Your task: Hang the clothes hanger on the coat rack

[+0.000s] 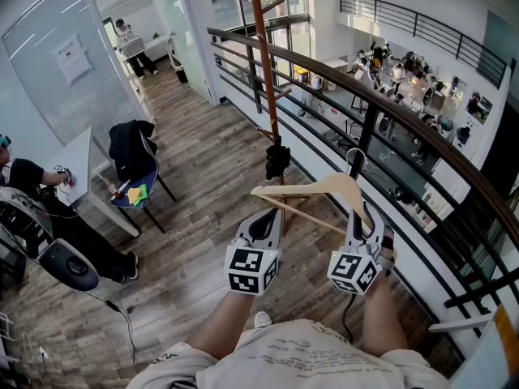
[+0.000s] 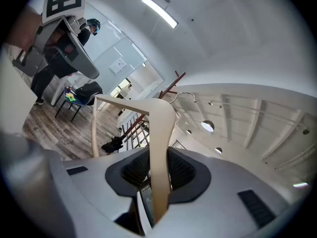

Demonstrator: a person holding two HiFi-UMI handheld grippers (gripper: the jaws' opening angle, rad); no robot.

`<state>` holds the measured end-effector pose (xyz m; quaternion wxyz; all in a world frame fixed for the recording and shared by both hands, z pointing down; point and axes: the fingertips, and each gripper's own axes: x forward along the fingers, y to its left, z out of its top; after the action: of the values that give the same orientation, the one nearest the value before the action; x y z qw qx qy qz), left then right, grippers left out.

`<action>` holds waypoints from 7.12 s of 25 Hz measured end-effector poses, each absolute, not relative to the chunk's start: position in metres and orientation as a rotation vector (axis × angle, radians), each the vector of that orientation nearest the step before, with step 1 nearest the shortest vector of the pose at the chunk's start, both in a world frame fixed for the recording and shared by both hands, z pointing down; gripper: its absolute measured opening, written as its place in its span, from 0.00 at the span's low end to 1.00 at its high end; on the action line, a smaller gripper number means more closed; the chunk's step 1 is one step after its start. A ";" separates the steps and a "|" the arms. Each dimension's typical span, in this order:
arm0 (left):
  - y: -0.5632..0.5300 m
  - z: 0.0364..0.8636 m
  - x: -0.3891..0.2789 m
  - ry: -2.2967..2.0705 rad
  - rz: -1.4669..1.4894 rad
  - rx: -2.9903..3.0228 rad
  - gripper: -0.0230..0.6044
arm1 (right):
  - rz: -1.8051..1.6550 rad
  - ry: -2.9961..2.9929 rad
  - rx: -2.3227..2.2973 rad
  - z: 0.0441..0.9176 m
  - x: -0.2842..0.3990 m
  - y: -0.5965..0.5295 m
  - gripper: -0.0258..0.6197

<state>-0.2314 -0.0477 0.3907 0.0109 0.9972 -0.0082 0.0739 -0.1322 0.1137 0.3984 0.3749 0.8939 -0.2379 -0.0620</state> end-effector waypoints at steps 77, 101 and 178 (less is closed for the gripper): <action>-0.036 0.443 -0.023 -0.146 0.272 3.061 0.04 | -0.269 -0.781 2.244 0.438 0.075 0.100 0.20; -0.191 0.429 0.068 -0.256 0.205 3.042 0.04 | -0.321 -0.933 2.196 0.437 0.164 -0.063 0.20; -0.272 0.443 0.164 -1.311 0.253 2.670 0.04 | -0.524 -1.890 1.661 0.490 0.317 -0.240 0.20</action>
<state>0.1640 -0.2715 0.4429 0.0784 0.8917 -0.4378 0.0846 0.3171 -0.2398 0.4895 0.2821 0.6200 -0.7055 -0.1958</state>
